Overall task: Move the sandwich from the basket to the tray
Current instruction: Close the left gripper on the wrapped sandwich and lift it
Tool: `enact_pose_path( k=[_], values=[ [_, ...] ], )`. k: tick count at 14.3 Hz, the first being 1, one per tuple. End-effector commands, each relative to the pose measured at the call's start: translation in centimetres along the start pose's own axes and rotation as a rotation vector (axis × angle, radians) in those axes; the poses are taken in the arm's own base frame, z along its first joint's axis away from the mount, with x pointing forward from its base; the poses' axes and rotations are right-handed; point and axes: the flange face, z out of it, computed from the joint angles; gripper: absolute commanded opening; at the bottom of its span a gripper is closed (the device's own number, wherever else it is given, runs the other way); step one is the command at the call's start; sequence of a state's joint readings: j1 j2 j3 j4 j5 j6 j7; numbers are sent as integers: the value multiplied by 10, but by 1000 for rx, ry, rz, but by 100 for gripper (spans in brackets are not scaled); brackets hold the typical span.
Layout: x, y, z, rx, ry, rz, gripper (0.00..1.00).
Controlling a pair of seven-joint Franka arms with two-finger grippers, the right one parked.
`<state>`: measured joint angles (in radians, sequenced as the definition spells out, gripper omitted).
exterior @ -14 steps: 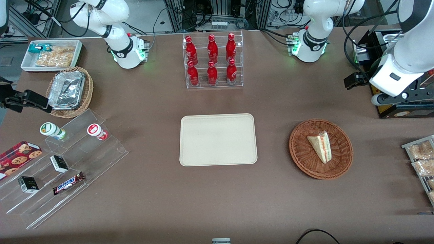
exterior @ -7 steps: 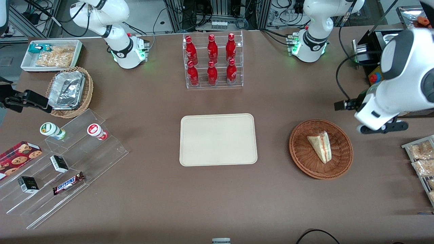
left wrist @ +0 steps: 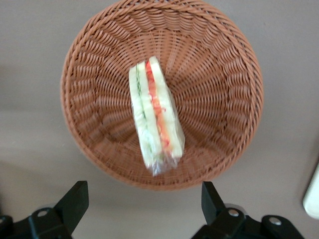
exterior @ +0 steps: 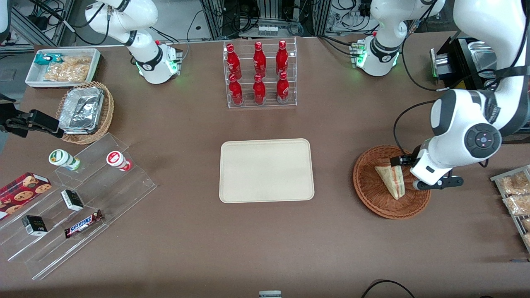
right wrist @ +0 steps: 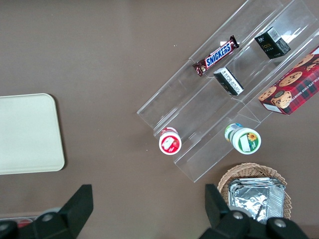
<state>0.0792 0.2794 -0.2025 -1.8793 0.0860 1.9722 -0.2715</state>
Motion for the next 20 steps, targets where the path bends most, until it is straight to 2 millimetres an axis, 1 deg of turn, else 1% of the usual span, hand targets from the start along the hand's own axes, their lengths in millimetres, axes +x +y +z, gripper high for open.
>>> enact_pose_path(
  k=[1,4,7,10,14,15,16,17,19,20],
  values=[
    [-5,3,31,-17,37,-48,100],
    [-1,8,68,-46,81,-56,100],
    [3,10,95,-70,93,-95,100],
    [-1,11,109,-76,97,-94,100],
    [-2,9,119,-71,77,-98,100],
    [-2,7,120,-73,75,-108,93],
    [-2,6,119,-74,76,-117,74],
    [-1,6,118,-73,76,-124,52],
    [-1,6,117,-74,76,-128,28],
    [-1,6,117,-74,76,-130,18]
  ],
)
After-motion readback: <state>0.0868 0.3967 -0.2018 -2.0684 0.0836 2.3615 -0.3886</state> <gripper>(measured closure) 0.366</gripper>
